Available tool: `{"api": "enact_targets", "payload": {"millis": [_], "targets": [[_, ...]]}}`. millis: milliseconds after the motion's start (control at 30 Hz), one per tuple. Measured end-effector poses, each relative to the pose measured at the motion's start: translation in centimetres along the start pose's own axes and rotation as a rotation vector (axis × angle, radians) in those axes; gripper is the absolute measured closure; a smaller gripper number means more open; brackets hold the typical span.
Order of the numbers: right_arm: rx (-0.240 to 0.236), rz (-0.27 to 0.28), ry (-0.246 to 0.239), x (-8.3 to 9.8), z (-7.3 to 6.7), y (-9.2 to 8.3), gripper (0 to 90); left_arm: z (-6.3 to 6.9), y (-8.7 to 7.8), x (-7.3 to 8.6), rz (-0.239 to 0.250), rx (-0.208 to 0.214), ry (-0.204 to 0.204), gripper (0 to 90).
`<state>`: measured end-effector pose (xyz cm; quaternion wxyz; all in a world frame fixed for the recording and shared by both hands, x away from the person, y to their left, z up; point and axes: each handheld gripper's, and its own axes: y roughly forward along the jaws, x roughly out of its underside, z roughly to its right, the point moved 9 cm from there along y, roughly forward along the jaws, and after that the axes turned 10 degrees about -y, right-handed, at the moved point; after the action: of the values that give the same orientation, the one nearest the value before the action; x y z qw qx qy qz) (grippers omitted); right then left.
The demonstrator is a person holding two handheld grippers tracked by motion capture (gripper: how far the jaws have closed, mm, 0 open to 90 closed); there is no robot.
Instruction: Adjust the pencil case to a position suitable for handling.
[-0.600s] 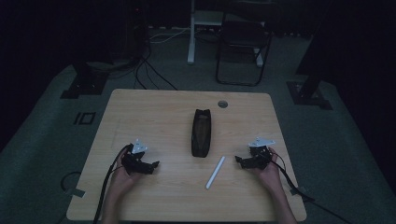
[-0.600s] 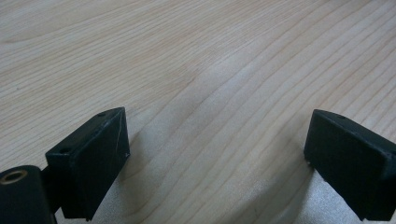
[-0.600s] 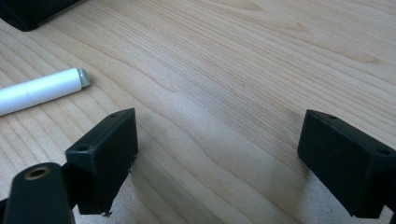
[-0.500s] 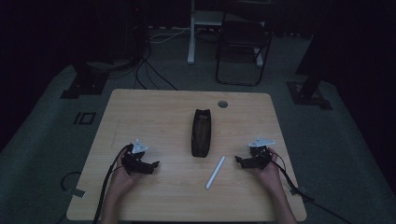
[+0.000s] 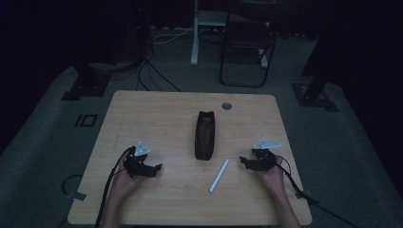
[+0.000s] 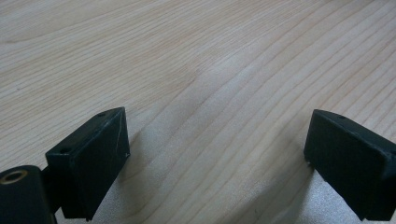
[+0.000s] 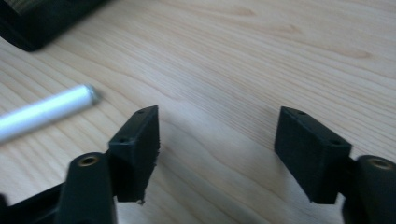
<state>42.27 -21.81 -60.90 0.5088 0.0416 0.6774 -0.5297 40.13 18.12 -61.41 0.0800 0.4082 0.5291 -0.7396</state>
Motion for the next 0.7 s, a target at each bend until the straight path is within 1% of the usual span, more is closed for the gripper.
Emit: {"api": "enact_targets", "payload": {"millis": [67, 200, 333, 433, 567, 633, 700], "targets": [[0.016, 0.014, -0.003, -0.5, -0.3, -0.3, 33.0, 0.0, 0.0, 0.0, 0.000, 0.000, 0.000, 7.0], [0.026, 0.051, 0.001, -1.7, -1.0, -0.9, 33.6, 0.0, 0.0, 0.0, 0.000, 0.000, 0.000, 7.0], [0.045, 0.057, -0.032, -2.6, -2.0, -1.2, 32.9, 0.0, 0.0, 0.0, 0.000, 0.000, 0.000, 7.1], [0.041, 0.065, -0.049, -3.2, -2.8, -1.3, 32.1, 0.0, 0.0, 0.0, 0.000, 0.000, 0.000, 7.0], [0.038, 0.080, -0.043, -4.0, -3.5, -1.7, 32.0, 0.0, 0.0, 0.0, 0.000, 0.000, 0.000, 7.1], [0.022, 0.095, -0.035, -4.5, -4.0, -1.9, 32.2, 0.0, 0.0, 0.0, 0.000, 0.000, 0.000, 7.1], [0.020, 0.099, -0.038, -5.0, -4.4, -2.1, 33.2, 0.0, 0.0, 0.0, 0.000, 0.000, 0.000, 7.1]]}}
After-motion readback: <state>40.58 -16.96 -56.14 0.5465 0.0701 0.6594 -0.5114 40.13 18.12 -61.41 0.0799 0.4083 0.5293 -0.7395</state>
